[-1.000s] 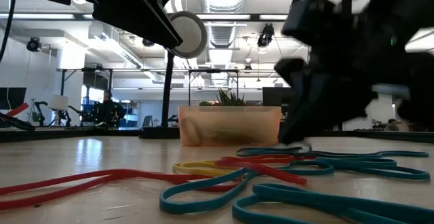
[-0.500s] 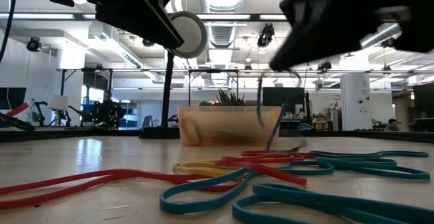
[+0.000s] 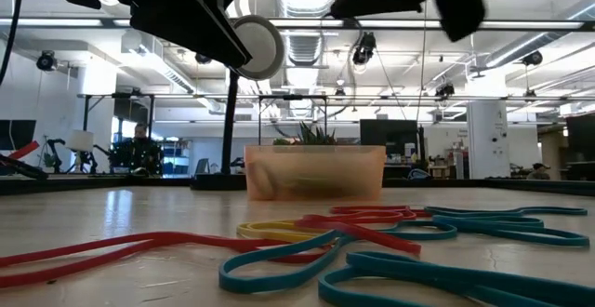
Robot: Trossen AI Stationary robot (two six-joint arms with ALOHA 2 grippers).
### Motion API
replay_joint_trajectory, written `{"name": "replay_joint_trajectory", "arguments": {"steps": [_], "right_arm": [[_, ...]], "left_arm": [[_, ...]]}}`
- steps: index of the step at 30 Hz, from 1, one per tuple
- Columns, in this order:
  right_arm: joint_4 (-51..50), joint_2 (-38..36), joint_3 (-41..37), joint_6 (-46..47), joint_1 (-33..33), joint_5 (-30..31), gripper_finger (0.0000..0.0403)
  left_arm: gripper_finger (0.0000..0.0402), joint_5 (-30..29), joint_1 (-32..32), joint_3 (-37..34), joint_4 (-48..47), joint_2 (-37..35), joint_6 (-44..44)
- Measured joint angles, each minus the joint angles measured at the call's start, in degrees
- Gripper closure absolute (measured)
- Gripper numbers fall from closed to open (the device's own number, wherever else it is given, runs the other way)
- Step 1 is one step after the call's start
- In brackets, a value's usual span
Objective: Pick and place rubber bands into bin
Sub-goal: Put the blue rubber band into the orange bin
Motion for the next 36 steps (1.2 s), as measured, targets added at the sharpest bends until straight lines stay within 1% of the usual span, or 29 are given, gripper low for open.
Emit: {"name": "replay_joint_trajectory", "arguments": {"steps": [3,7,15,19,26,30,36], "right_arm": [[-0.01,-0.09,1.53,-4.18,-2.24,1.14,0.0394],[0.05,-0.22,3.23,-7.54,-6.12,1.29,0.0394],[0.03,-0.22,2.85,-9.77,-15.36,0.68,0.0394],[-0.02,-0.22,0.94,-7.72,-19.69,-0.57,0.0394],[-0.29,-0.22,-2.61,-1.00,-25.62,-7.24,0.0394],[-0.37,-0.22,-4.96,2.65,-27.61,-10.13,0.0394],[-0.32,-0.22,-7.40,5.80,-28.82,-14.46,0.0394]], "left_arm": [[0.0315,0.00,0.00,0.00,-0.01,0.00,-0.02],[0.0315,0.00,0.00,0.00,0.00,0.00,-0.04],[0.0315,0.01,0.00,-0.02,0.01,0.00,-0.04],[0.0315,0.00,0.00,-0.02,0.01,0.00,-0.04],[0.0315,0.02,0.00,-0.44,0.05,0.00,-0.02],[0.0315,0.02,0.00,-0.70,-0.08,0.00,-0.02],[0.0315,0.02,0.00,-0.70,0.04,0.00,-0.02]]}}
